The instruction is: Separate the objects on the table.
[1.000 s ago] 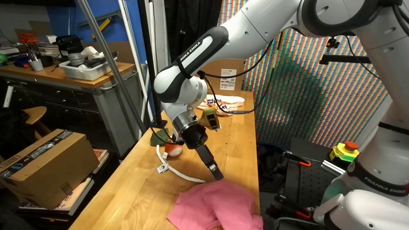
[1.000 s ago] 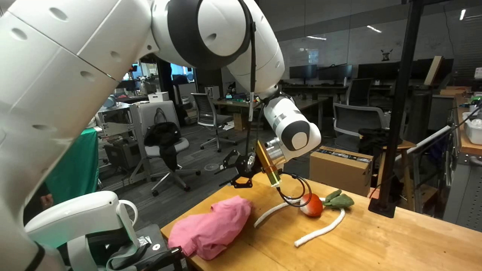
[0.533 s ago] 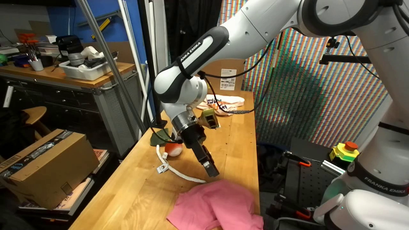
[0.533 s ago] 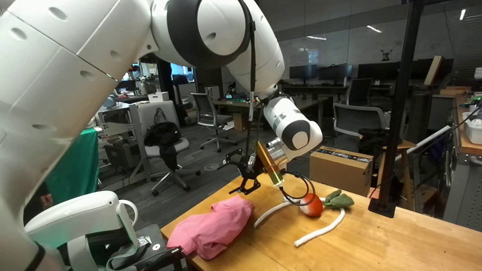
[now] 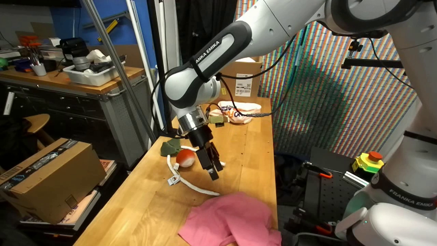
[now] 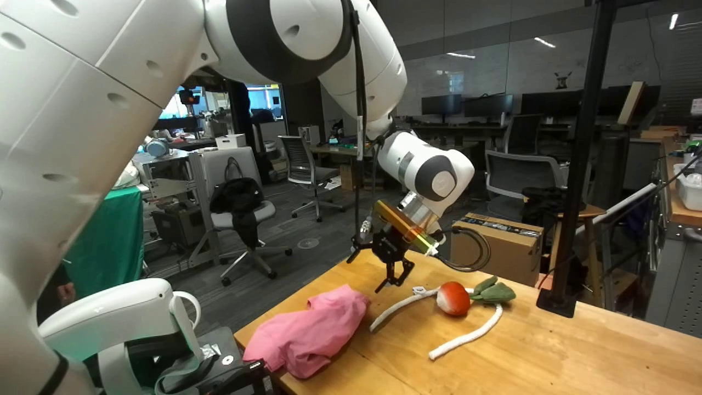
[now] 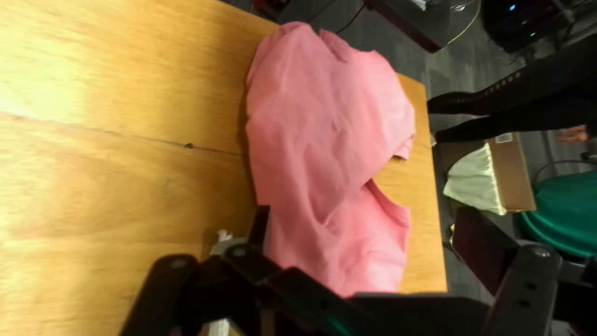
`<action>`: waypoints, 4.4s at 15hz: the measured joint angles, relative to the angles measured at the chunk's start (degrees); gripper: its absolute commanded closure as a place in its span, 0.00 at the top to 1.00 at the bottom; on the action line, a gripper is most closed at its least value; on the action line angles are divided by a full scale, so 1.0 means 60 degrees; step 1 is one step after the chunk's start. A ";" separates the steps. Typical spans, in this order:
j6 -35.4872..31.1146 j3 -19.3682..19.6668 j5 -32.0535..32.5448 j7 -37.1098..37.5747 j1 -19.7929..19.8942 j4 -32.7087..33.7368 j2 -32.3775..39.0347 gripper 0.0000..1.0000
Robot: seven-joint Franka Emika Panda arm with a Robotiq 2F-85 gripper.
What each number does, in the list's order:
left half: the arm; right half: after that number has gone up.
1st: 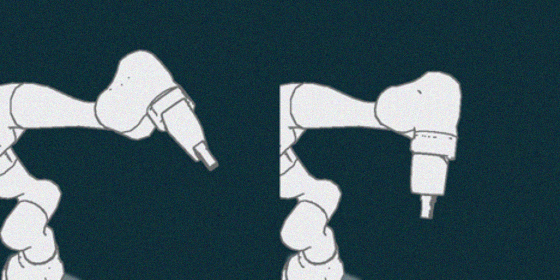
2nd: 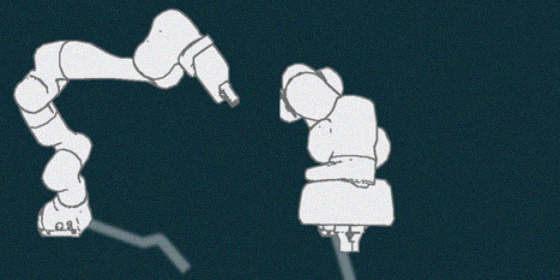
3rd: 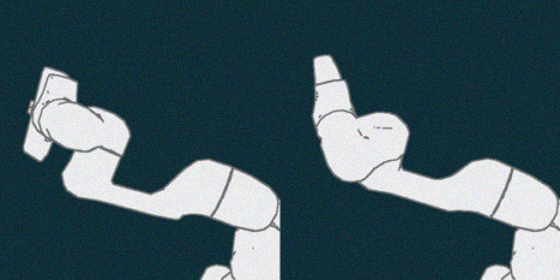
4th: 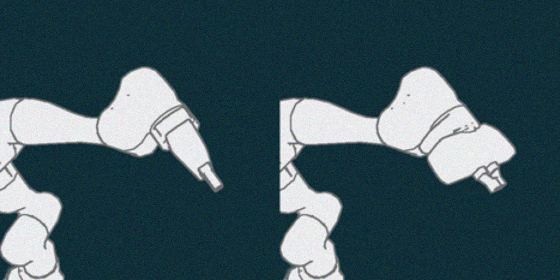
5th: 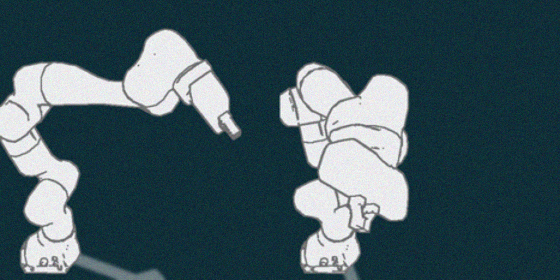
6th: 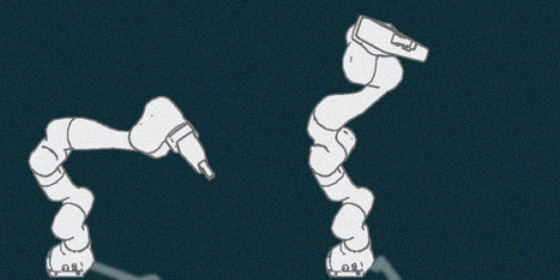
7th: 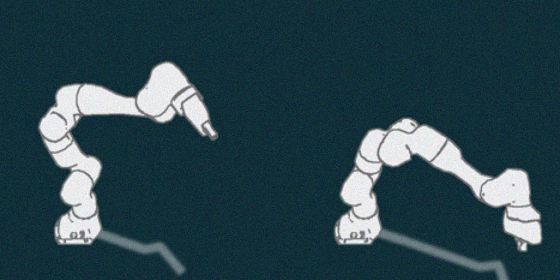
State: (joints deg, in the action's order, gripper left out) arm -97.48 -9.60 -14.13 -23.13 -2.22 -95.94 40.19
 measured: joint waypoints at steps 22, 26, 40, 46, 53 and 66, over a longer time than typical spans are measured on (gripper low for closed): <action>-0.8203 0.2599 0.3746 0.7120 -0.2192 -0.1405 -0.0233 1.00; -0.8202 0.2851 0.3874 0.7915 -0.2570 -0.1432 -0.0155 1.00; -0.8202 0.1939 0.3496 0.6825 -0.1885 -0.1229 -0.0144 1.00; -0.8120 0.1360 0.2865 0.5323 -0.0993 -0.0782 0.0323 1.00; -0.7592 0.0817 0.2482 0.4333 -0.0513 -0.0217 0.1053 1.00; -0.7445 0.1035 0.2513 0.4192 -0.0523 0.0459 0.1560 1.00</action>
State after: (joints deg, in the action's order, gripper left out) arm -142.15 -3.39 0.95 2.02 -5.36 -93.19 49.54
